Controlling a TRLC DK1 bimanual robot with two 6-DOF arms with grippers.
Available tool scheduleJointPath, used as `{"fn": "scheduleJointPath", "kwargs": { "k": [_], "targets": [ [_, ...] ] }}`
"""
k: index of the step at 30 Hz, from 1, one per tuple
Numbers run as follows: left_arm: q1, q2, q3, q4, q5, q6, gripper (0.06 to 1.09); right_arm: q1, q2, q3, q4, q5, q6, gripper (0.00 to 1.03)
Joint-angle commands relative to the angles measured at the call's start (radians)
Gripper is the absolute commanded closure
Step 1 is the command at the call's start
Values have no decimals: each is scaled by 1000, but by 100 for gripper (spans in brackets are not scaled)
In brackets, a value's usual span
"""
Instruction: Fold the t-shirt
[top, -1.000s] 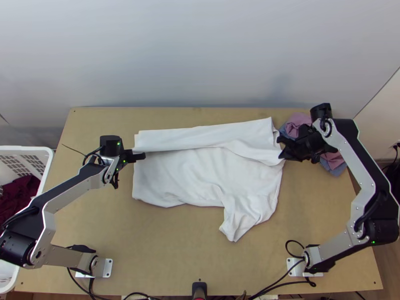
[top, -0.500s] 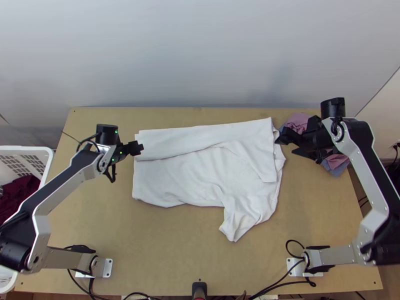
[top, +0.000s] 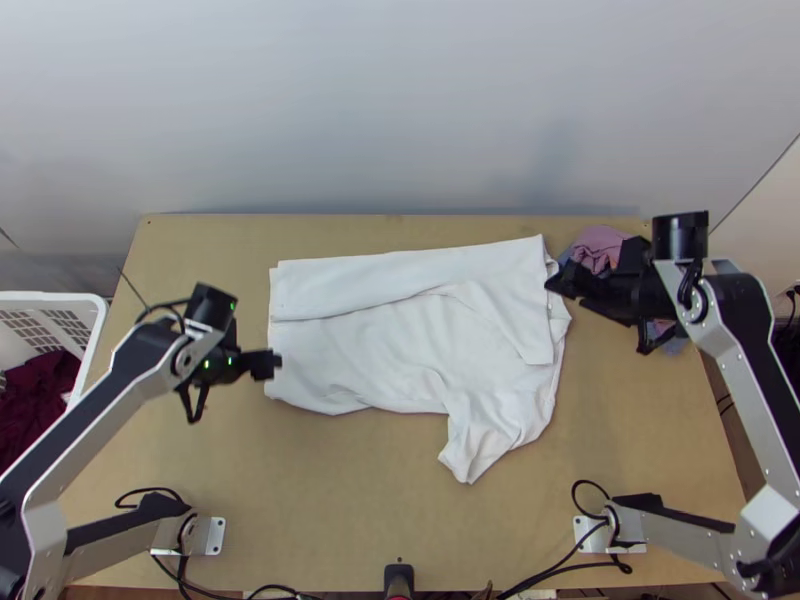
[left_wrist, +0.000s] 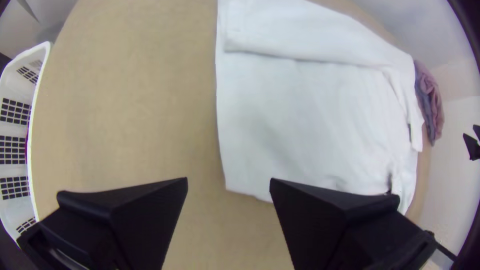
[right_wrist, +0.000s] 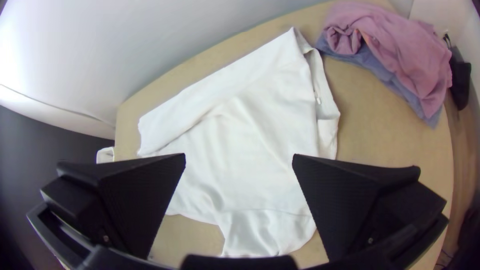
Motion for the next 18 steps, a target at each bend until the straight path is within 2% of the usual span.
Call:
{"fn": "scheduleJointPath", "kwargs": {
  "k": [1, 5, 15, 16, 18],
  "targets": [
    [-56, -91, -174, 48, -3, 5, 28, 68, -83, -90, 4, -20, 13, 4],
    [-76, -58, -212, 148, -23, -7, 28, 90, -102, -115, -5, -23, 13, 4],
    [-91, 95, -191, 220, -26, -46, 29, 151, -129, -180, -42, -43, 7, 4],
    [-91, 112, -189, 223, -26, -49, 32, 162, -128, -190, -48, -54, 7, 4],
    [-94, 127, -194, 254, -28, -63, 49, 185, -123, -204, -64, -84, 7, 4]
  ]
}}
